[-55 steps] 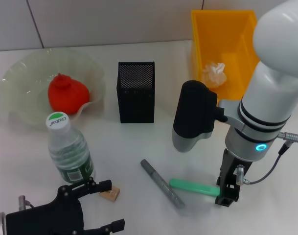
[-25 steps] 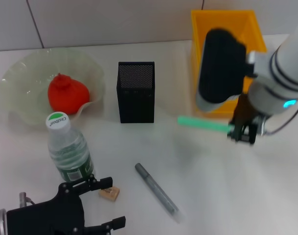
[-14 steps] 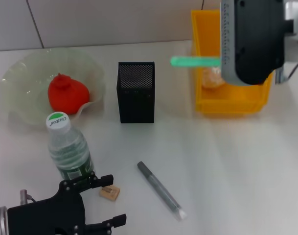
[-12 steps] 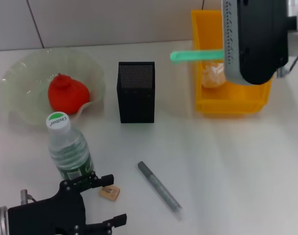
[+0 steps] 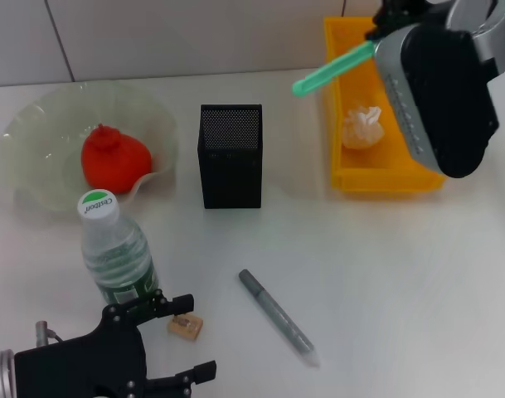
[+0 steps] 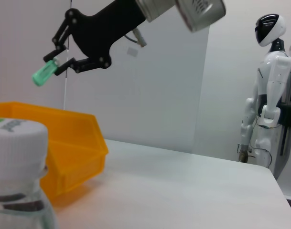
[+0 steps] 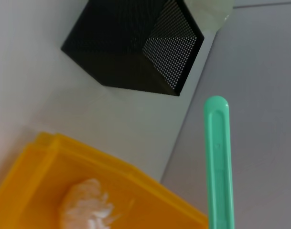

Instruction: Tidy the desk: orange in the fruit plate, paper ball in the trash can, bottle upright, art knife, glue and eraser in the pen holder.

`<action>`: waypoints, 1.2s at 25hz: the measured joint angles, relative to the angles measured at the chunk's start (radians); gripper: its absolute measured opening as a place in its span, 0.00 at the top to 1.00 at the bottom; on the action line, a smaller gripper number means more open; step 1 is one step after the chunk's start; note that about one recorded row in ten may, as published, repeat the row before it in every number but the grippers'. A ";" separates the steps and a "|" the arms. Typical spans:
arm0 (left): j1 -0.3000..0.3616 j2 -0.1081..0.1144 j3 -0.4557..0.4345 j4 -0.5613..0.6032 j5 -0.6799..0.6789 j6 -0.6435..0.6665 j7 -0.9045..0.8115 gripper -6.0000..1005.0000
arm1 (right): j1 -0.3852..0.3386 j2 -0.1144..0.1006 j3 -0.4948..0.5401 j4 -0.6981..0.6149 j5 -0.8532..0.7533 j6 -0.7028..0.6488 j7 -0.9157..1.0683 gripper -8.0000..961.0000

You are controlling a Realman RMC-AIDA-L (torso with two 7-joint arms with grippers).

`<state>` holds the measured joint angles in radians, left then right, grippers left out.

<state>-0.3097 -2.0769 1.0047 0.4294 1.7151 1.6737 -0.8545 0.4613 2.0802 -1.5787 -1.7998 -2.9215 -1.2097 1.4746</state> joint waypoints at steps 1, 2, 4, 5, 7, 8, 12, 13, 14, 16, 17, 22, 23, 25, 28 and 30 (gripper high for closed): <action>0.000 0.000 0.000 0.000 -0.001 0.000 0.000 0.16 | -0.001 0.000 -0.005 0.011 0.000 0.024 -0.016 0.81; 0.001 0.000 0.001 0.000 -0.004 0.001 0.000 0.16 | -0.003 -0.001 -0.014 0.025 0.000 0.054 -0.034 0.81; 0.001 0.000 0.005 0.000 -0.009 0.001 0.000 0.16 | -0.008 -0.002 -0.037 0.049 0.000 0.113 -0.081 0.81; 0.001 0.000 0.005 0.000 -0.010 0.002 0.000 0.16 | -0.010 -0.002 -0.047 0.058 0.000 0.135 -0.098 0.81; 0.001 0.000 0.006 0.000 -0.011 0.002 0.000 0.16 | -0.014 -0.002 -0.071 0.079 0.000 0.193 -0.136 0.81; 0.001 0.000 0.007 0.000 -0.011 0.003 0.000 0.16 | -0.016 -0.002 -0.082 0.093 0.000 0.226 -0.164 0.81; 0.001 0.000 0.008 0.000 -0.011 0.003 -0.001 0.16 | -0.019 -0.002 -0.123 0.165 -0.001 0.359 -0.244 0.81; 0.001 0.000 0.008 0.000 -0.011 0.003 -0.002 0.16 | -0.017 -0.002 -0.131 0.182 -0.001 0.386 -0.259 0.81; 0.001 0.000 0.008 0.000 -0.011 0.003 -0.003 0.16 | -0.016 -0.002 -0.138 0.196 -0.001 0.407 -0.275 0.81; 0.001 0.000 0.008 0.000 -0.011 0.004 -0.005 0.16 | -0.016 -0.001 -0.171 0.270 -0.001 0.528 -0.366 0.81; 0.001 0.000 0.008 0.000 -0.011 0.004 -0.005 0.16 | -0.016 -0.001 -0.171 0.270 -0.001 0.528 -0.366 0.81; 0.003 0.000 0.008 0.000 -0.012 0.005 -0.006 0.16 | -0.007 0.001 -0.208 0.397 -0.001 0.708 -0.473 0.81; 0.003 0.000 0.008 0.000 -0.012 0.006 -0.006 0.16 | -0.004 0.002 -0.215 0.408 -0.001 0.724 -0.478 0.81; 0.003 0.000 0.008 0.000 -0.012 0.009 -0.007 0.16 | 0.004 0.003 -0.226 0.423 0.000 0.743 -0.480 0.81; 0.003 0.000 0.008 0.000 -0.012 0.010 -0.007 0.16 | 0.009 0.003 -0.245 0.432 0.000 0.747 -0.486 0.81; 0.003 0.000 0.008 0.000 -0.012 0.010 -0.007 0.16 | 0.011 0.003 -0.257 0.438 0.000 0.748 -0.490 0.80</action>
<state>-0.3070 -2.0769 1.0124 0.4294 1.7027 1.6834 -0.8618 0.4724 2.0832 -1.8352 -1.3621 -2.9213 -0.4620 0.9849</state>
